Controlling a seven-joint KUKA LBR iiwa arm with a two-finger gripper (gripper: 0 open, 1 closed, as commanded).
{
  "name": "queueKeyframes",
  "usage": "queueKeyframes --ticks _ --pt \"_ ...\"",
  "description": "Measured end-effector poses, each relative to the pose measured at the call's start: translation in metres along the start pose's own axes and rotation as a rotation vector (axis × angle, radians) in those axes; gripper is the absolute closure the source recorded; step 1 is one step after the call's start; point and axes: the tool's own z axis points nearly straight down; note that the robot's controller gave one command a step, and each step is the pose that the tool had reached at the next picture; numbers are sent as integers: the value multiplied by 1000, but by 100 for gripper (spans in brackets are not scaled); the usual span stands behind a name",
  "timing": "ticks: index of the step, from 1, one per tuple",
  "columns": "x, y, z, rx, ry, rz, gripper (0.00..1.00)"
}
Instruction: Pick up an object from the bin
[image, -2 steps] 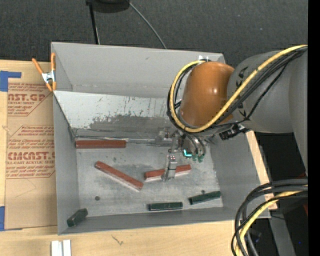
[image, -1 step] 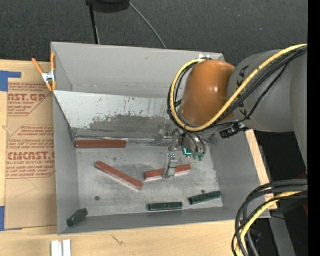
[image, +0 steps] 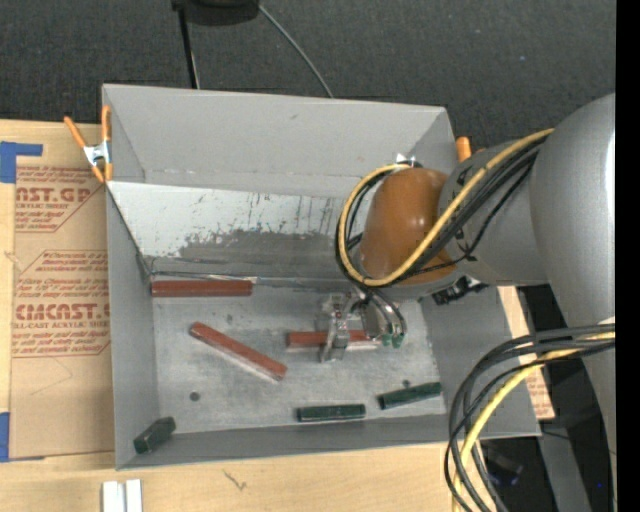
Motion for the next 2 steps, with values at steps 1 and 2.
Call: queueKeyframes --ticks 1,2 --pt "0 0 0 0 0 0 100" --pt "-5 7 -50 1 6 -19 100"
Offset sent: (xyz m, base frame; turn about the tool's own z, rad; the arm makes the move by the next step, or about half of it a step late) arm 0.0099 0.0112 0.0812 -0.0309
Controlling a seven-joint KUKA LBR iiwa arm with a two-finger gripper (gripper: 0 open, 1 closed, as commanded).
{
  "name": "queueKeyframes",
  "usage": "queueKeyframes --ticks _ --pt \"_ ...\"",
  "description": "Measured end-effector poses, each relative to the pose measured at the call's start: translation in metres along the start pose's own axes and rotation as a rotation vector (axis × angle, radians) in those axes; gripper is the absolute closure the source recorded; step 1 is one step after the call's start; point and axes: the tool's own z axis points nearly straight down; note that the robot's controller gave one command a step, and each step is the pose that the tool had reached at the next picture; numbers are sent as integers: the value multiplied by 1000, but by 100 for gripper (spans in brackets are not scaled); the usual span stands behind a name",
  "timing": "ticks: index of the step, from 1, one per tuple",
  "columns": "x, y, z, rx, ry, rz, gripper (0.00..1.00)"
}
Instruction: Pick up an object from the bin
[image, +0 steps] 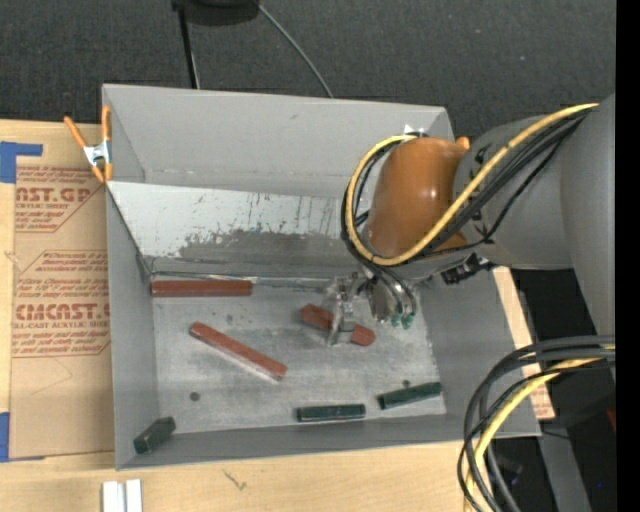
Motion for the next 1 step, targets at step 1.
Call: queueKeyframes --ticks 1 --pt "29 -8 -160 0 -9 -16 100"
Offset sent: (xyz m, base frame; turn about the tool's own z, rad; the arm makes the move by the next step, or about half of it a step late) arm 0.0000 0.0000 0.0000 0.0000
